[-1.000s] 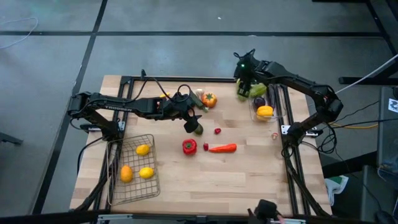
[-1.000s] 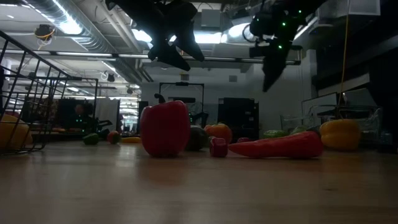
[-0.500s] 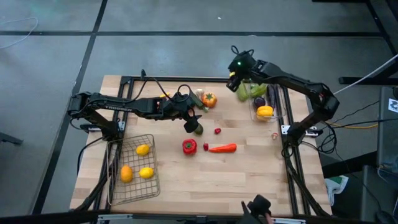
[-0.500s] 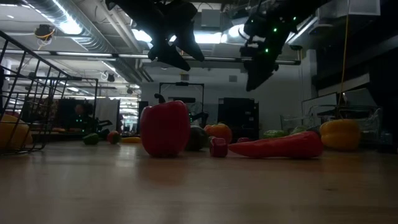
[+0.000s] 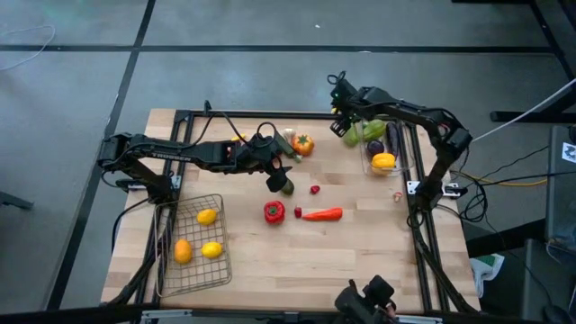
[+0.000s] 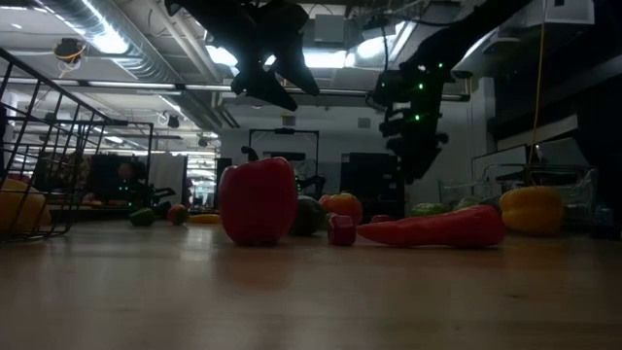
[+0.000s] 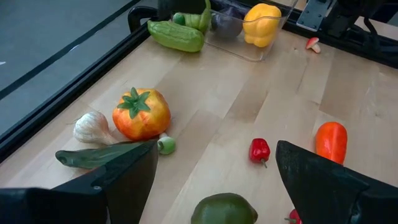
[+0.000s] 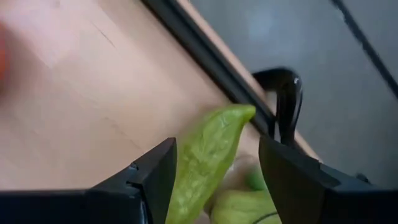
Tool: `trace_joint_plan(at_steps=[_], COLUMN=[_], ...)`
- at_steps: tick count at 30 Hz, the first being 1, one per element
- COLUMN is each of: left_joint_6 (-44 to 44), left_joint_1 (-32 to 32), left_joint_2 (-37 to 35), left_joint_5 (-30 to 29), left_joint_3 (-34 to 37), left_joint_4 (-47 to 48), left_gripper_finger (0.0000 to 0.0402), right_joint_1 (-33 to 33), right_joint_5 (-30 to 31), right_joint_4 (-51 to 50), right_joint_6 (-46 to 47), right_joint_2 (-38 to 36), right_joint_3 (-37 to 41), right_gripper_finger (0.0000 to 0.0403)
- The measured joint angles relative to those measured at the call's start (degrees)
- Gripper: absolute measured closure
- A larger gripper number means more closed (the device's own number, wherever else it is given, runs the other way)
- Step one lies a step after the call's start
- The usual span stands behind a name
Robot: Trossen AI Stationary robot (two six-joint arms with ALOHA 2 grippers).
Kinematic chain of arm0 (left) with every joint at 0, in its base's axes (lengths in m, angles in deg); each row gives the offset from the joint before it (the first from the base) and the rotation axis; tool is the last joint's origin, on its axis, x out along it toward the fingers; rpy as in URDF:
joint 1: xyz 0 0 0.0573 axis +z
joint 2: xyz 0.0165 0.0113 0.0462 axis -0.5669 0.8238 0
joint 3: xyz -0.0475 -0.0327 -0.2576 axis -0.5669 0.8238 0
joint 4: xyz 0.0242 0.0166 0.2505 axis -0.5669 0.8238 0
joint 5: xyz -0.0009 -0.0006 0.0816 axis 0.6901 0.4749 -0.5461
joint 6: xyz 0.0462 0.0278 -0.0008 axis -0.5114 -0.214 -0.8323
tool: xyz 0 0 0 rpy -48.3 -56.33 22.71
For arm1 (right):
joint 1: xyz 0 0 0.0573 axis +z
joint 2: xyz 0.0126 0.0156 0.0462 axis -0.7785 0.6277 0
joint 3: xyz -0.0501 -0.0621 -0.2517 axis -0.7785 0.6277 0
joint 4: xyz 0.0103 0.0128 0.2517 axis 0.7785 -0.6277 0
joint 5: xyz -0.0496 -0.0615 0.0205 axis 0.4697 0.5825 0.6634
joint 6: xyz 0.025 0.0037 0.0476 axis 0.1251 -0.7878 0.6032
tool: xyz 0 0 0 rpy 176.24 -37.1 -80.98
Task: Sort produce into baskets
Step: Put the green bitter melon into the transparent bin
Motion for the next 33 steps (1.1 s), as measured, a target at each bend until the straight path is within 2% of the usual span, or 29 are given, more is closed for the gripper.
trace_joint_plan(at_steps=[10, 16, 28, 33], left_joint_6=[0.0, 0.0, 0.0, 0.0], left_joint_1=[0.0, 0.0, 0.0, 0.0], left_joint_2=[0.0, 0.0, 0.0, 0.0], left_joint_5=[0.0, 0.0, 0.0, 0.0], left_joint_3=[0.0, 0.0, 0.0, 0.0], left_joint_4=[0.0, 0.0, 0.0, 0.0], left_gripper_finger=[0.0079, 0.0079, 0.0079, 0.0079], right_joint_1=[-0.2, -0.2, -0.2, -0.2], right_joint_5=[-0.1, 0.6, 1.5, -4.9], right_joint_4=[-0.4, -1.8, -5.5, -8.2], right_joint_6=[0.3, 4.4, 8.8, 9.0], right_joint_2=[4.8, 7.2, 8.2, 8.2], right_joint_3=[0.0, 0.0, 0.0, -0.1], right_gripper_finger=[0.0178, 0.0178, 0.0178, 0.0178])
